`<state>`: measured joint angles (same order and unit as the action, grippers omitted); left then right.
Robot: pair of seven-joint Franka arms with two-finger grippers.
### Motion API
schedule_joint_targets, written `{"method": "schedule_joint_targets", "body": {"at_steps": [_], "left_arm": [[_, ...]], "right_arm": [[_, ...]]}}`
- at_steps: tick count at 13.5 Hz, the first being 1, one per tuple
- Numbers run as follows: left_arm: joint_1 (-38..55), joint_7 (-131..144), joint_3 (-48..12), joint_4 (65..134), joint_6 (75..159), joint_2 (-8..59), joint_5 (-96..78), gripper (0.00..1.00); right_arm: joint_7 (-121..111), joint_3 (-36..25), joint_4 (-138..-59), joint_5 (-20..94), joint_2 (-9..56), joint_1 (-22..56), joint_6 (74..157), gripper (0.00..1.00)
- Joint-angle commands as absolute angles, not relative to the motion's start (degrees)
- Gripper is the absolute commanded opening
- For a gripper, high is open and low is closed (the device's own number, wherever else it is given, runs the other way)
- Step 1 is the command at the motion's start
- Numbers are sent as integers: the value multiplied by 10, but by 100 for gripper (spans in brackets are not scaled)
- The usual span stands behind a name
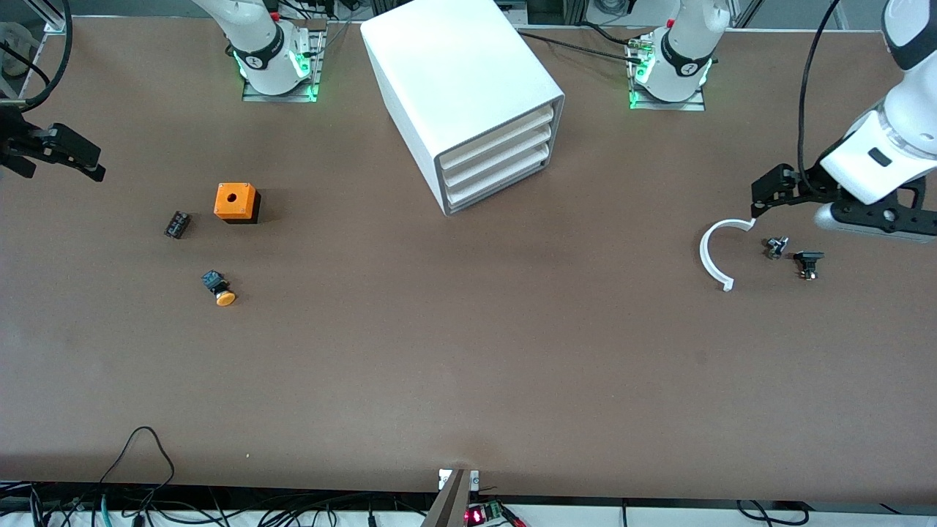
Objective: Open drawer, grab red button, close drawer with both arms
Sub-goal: 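Raise the left gripper and swing it toward the white cabinet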
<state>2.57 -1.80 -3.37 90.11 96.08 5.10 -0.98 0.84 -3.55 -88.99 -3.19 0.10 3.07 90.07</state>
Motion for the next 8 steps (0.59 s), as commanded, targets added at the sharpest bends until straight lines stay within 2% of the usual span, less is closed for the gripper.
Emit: {"method": "schedule_joint_targets", "body": {"at_steps": [1, 8], "left_arm": [[29, -32, -40, 896, 957, 69, -21, 100], [30, -34, -73, 940, 958, 173, -59, 100]], "right_arm": [[10, -37, -888, -23, -4, 30, 900, 100], [10, -36, -887, -23, -4, 31, 899, 100]]}}
